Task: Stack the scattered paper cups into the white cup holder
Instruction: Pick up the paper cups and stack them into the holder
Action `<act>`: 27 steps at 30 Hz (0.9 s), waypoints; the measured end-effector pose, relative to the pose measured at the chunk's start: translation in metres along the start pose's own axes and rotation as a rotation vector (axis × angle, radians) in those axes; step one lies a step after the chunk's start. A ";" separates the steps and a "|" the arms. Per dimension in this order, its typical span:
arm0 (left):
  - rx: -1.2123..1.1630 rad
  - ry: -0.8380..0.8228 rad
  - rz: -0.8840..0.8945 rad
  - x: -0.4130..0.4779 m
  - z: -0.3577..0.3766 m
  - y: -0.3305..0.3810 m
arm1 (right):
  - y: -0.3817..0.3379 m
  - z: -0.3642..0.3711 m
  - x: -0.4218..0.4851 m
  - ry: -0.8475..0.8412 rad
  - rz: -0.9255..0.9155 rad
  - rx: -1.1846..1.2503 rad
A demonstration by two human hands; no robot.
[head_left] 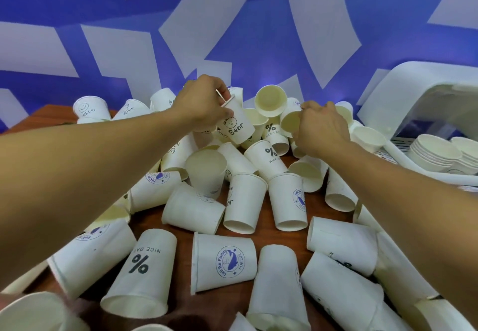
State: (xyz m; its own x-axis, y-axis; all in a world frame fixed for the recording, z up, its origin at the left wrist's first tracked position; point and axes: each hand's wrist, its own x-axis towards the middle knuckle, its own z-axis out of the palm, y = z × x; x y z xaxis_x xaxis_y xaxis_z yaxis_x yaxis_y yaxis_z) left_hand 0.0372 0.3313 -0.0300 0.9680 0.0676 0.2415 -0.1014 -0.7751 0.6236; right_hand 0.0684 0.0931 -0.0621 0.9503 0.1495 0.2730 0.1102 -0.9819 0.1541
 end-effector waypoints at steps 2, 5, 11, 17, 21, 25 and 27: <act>0.011 0.030 0.015 0.000 -0.002 0.003 | 0.001 -0.005 -0.003 0.036 0.011 -0.009; 0.007 0.081 0.019 0.000 -0.005 0.007 | 0.002 -0.016 -0.006 0.114 0.071 0.013; 0.011 0.148 0.040 -0.004 -0.010 0.020 | 0.010 -0.042 -0.018 0.200 0.167 0.145; 0.041 0.207 0.129 -0.008 -0.017 0.045 | 0.034 -0.072 -0.037 0.357 0.189 0.213; 0.099 0.215 0.252 -0.013 -0.010 0.076 | 0.065 -0.091 -0.052 0.398 0.232 0.197; 0.120 0.189 0.362 -0.021 0.006 0.118 | 0.101 -0.105 -0.071 0.406 0.274 0.100; 0.121 0.161 0.415 -0.024 0.015 0.140 | 0.122 -0.110 -0.082 0.444 0.292 0.046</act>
State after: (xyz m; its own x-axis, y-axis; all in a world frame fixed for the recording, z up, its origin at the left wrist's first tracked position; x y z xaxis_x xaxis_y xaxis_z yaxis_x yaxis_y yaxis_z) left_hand 0.0028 0.2118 0.0396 0.8023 -0.1744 0.5709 -0.4358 -0.8247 0.3605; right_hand -0.0282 -0.0265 0.0384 0.7295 -0.1062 0.6757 -0.1185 -0.9926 -0.0281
